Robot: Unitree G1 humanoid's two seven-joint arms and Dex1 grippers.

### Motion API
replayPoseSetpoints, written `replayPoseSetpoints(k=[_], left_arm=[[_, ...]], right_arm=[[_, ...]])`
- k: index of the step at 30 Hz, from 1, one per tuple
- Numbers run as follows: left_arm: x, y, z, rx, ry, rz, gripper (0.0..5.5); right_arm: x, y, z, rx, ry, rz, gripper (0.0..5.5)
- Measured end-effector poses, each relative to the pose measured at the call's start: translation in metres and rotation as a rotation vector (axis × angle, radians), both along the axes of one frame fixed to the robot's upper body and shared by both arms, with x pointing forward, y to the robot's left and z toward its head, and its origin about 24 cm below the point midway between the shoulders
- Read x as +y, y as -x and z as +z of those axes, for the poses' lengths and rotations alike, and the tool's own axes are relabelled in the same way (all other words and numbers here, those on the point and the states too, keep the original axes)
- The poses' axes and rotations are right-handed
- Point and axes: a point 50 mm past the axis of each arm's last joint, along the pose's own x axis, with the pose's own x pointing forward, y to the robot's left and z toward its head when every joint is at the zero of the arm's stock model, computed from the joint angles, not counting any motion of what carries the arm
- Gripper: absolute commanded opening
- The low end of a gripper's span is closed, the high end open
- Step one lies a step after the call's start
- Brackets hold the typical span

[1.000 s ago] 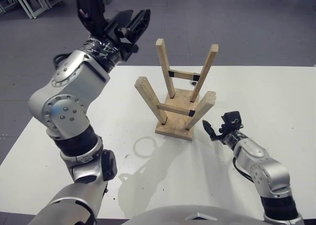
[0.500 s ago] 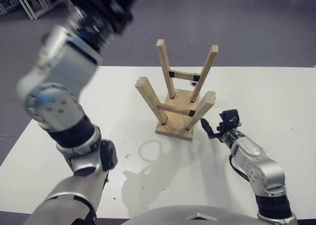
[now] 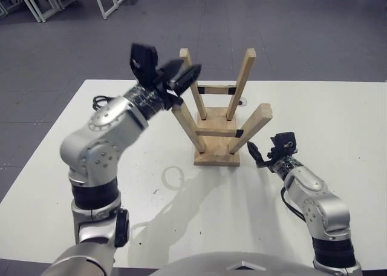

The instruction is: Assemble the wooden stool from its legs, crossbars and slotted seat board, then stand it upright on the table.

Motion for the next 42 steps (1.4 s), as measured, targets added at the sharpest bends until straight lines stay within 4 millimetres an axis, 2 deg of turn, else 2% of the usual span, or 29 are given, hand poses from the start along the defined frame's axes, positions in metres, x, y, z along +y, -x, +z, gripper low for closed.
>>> replayPoseSetpoints(k=[2, 3, 5, 7, 8, 9, 13, 16, 18, 19, 21, 22, 24, 26, 29, 31, 33, 39, 42], left_arm=[[0.013, 0.006, 0.043, -0.128, 0.046, 0.009, 2.68], [0.023, 0.008, 0.056, -0.162, 0.049, 0.049, 2.68], [0.042, 0.006, 0.064, -0.162, 0.018, 0.145, 2.68], [0.051, 0.003, 0.066, -0.151, -0.006, 0.187, 2.68], [0.054, 0.002, 0.066, -0.147, -0.021, 0.206, 2.68], [0.054, 0.002, 0.066, -0.147, -0.028, 0.205, 2.68], [0.051, 0.003, 0.053, -0.115, -0.059, 0.137, 2.68], [0.045, 0.019, 0.039, -0.029, -0.076, -0.157, 2.68], [0.059, 0.034, 0.031, 0.019, -0.111, -0.217, 2.68], [0.070, 0.045, 0.031, 0.034, -0.132, -0.233, 2.68], [0.082, 0.063, 0.034, 0.039, -0.142, -0.296, 3.01], [0.086, 0.074, 0.032, 0.065, -0.153, -0.353, 3.14], [0.082, 0.082, 0.021, 0.113, -0.177, -0.425, 3.50], [0.076, 0.089, 0.004, 0.186, -0.227, -0.479, 3.50], [0.076, 0.081, -0.025, 0.299, -0.319, -0.440, 3.50], [0.079, 0.071, -0.044, 0.345, -0.402, -0.377, 3.50], [0.080, 0.066, -0.055, 0.363, -0.443, -0.352, 3.50], [0.074, 0.067, -0.073, 0.386, -0.427, -0.573, 2.53], [0.079, 0.047, -0.082, 0.312, -0.450, -0.507, 2.07]], right_arm=[[-0.002, -0.010, 0.010, -0.041, 0.027, 0.020, 4.44], [0.006, -0.014, 0.019, -0.074, 0.029, 0.065, 4.44], [0.041, -0.008, 0.052, -0.154, -0.071, 0.268, 4.44], [0.078, 0.013, 0.089, -0.229, -0.248, 0.532, 4.44], [0.091, 0.025, 0.109, -0.280, -0.307, 0.662, 4.44], [0.092, 0.026, 0.117, -0.297, -0.311, 0.696, 4.44], [0.060, 0.010, 0.102, -0.213, -0.178, 0.561, 4.44], [0.035, 0.026, 0.078, -0.021, -0.205, 0.668, 4.44], [0.009, 0.032, 0.070, 0.082, -0.160, 0.715, 4.44], [-0.011, 0.028, 0.069, 0.123, -0.104, 0.700, 4.44], [-0.033, 0.015, 0.071, 0.105, -0.060, 0.630, 4.44], [-0.052, 0.004, 0.071, 0.094, -0.018, 0.540, 4.44], [-0.059, -0.007, 0.072, 0.056, -0.002, 0.509, 4.44], [-0.066, -0.020, 0.075, 0.028, 0.028, 0.493, 4.44], [-0.066, -0.034, 0.088, -0.030, 0.056, 0.507, 4.44], [-0.062, -0.036, 0.095, -0.058, 0.058, 0.526, 4.44], [-0.056, -0.035, 0.096, -0.070, 0.056, 0.549, 4.44], [-0.049, -0.038, 0.101, -0.181, 0.022, 0.600, 4.44], [-0.052, -0.039, 0.099, -0.181, 0.003, 0.625, 4.44]])
